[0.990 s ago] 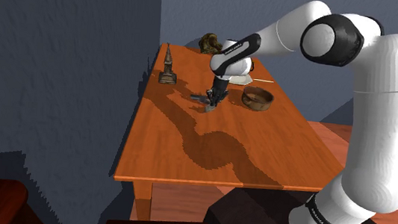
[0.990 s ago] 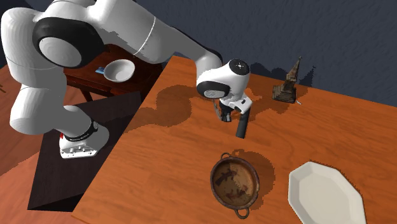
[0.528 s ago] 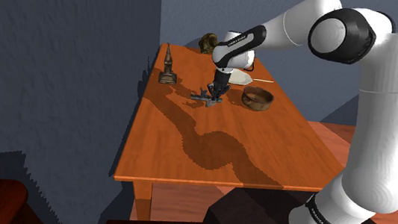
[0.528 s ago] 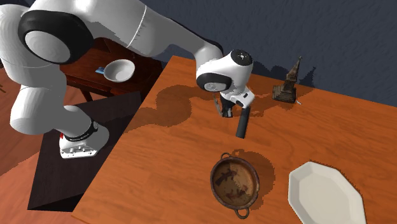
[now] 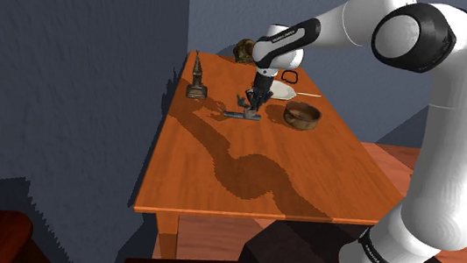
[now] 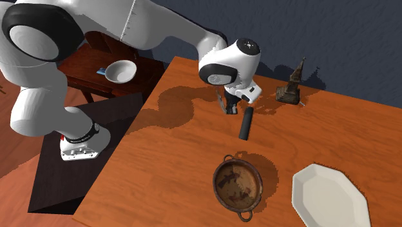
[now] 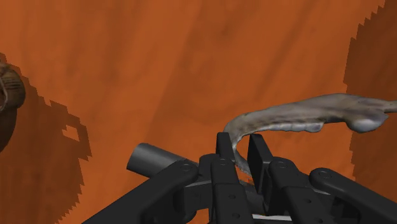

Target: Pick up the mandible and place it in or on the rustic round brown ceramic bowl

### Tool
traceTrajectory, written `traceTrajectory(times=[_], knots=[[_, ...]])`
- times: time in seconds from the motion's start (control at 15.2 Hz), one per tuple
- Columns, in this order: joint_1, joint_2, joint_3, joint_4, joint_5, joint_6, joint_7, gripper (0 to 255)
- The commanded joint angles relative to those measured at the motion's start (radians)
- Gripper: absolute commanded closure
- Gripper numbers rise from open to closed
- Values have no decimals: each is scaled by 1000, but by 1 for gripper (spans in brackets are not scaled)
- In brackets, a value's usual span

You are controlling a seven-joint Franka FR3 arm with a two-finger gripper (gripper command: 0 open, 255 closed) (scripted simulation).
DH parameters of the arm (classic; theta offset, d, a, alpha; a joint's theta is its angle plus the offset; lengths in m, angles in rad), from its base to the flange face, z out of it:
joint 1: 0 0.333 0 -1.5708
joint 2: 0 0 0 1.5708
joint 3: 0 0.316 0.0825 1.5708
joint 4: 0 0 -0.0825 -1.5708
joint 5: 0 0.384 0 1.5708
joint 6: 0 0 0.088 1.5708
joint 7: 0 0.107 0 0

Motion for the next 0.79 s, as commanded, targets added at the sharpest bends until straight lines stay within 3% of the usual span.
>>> traceTrajectory(times=[0.0,0.73], knots=[[2,-15,-1,8,-4,-23,5,255],[-10,-74,-13,51,-14,-126,-4,255]])
